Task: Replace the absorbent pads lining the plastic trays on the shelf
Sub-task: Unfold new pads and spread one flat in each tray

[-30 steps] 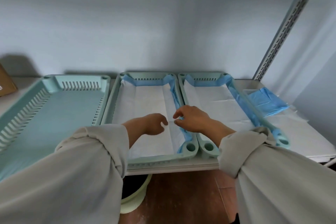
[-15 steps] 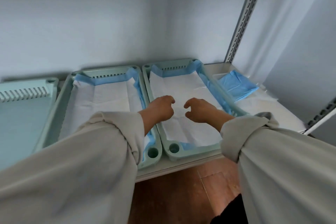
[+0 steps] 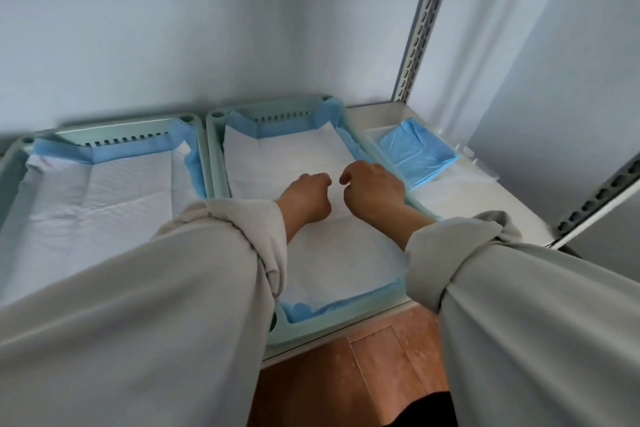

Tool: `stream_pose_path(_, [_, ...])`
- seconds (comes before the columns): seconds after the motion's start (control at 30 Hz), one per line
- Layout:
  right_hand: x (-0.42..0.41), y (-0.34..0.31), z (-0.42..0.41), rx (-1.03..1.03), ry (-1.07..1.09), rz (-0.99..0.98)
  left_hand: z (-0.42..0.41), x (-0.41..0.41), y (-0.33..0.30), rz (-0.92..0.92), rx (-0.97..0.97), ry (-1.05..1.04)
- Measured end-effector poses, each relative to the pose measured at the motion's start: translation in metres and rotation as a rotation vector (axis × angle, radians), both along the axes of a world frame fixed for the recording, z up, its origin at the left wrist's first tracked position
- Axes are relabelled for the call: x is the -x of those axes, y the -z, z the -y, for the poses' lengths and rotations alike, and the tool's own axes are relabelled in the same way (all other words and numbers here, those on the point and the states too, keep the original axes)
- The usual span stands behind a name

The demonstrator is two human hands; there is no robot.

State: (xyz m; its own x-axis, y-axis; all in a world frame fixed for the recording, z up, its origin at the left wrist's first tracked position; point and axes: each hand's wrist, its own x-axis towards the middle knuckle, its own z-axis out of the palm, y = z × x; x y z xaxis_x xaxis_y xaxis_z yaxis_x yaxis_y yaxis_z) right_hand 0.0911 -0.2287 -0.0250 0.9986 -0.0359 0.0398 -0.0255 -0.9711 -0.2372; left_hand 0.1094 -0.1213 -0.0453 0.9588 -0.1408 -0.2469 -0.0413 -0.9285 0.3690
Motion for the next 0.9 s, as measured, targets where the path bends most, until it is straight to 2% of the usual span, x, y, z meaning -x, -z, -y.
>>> stream_pose_path(0.13, [-0.014, 0.003, 0.01, -0.013, 0.031, 0.142, 0.017, -0.015, 0.005, -0.031, -0.009, 0.009])
stream_pose_path(0.23, [-0.028, 0.008, 0.025, -0.042, 0.054, 0.205, 0.019, -0.022, 0.005, -0.116, -0.12, 0.061])
stream_pose_path(0.3, [-0.039, 0.009, 0.039, -0.109, 0.151, 0.219, 0.02, -0.025, 0.005, -0.159, -0.153, 0.081])
stream_pose_path(0.43, [-0.06, 0.006, 0.067, -0.136, 0.412, 0.123, 0.023, -0.03, 0.005, -0.204, -0.149, 0.084])
stream_pose_path(0.53, [-0.07, 0.006, 0.082, -0.134, 0.504, 0.042, 0.025, -0.033, 0.003, -0.205, -0.146, 0.086])
stream_pose_path(0.7, [-0.071, 0.005, 0.09, -0.075, 0.482, 0.14, 0.024, -0.034, 0.0, -0.196, -0.126, 0.071])
stream_pose_path(0.8, [-0.067, 0.006, 0.084, -0.128, 0.436, 0.212, 0.022, -0.033, 0.005, -0.193, -0.103, 0.054])
stream_pose_path(0.9, [-0.06, 0.004, 0.076, -0.188, 0.397, 0.342, 0.019, -0.026, 0.014, -0.114, -0.061, 0.032])
